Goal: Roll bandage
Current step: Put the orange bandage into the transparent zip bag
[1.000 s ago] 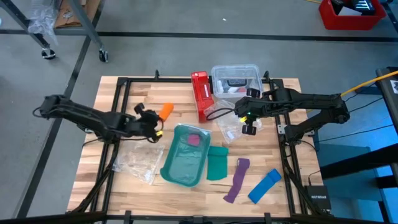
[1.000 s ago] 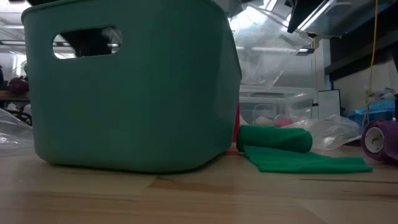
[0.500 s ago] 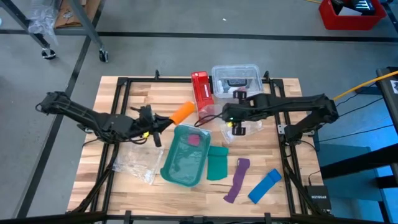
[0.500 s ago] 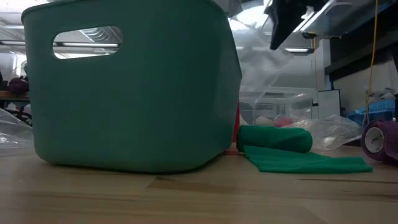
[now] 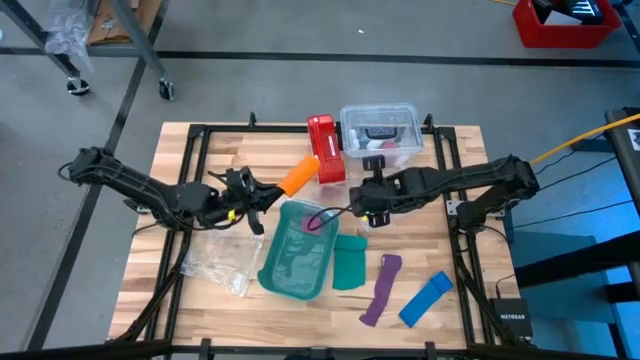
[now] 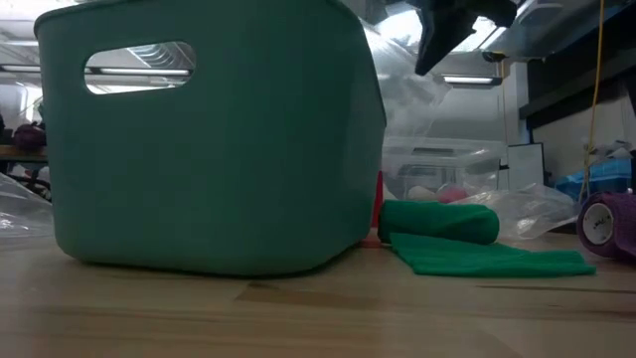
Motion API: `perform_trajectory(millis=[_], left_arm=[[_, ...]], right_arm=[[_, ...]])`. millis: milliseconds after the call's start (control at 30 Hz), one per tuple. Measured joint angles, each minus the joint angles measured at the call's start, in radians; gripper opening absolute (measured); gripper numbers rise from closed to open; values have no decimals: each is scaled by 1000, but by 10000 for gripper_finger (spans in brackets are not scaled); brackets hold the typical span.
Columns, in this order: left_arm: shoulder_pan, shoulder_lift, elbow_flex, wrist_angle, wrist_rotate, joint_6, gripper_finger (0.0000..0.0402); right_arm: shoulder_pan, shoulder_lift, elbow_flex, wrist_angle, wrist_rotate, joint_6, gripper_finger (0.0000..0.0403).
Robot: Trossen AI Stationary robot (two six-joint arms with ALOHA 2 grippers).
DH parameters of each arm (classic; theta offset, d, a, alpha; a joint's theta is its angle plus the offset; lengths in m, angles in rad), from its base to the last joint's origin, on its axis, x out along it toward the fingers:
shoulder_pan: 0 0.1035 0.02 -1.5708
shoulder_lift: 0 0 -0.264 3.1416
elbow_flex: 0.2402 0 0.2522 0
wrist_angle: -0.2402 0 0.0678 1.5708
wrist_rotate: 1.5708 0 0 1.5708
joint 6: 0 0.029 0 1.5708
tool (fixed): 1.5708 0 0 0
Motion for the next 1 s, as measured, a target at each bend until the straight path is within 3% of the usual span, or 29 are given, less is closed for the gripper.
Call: perform_trajectory(millis=[267, 567, 1000], left_arm=[[6, 68, 0, 29, 40, -130, 0], [40, 187, 0, 235, 168, -210, 0], [52, 243, 0, 216, 165, -297, 0]], right_arm=[[10, 0, 0, 118, 13, -45, 7], [10, 0, 0, 190, 14, -73, 7], [10, 0, 0, 266, 14, -68, 7]])
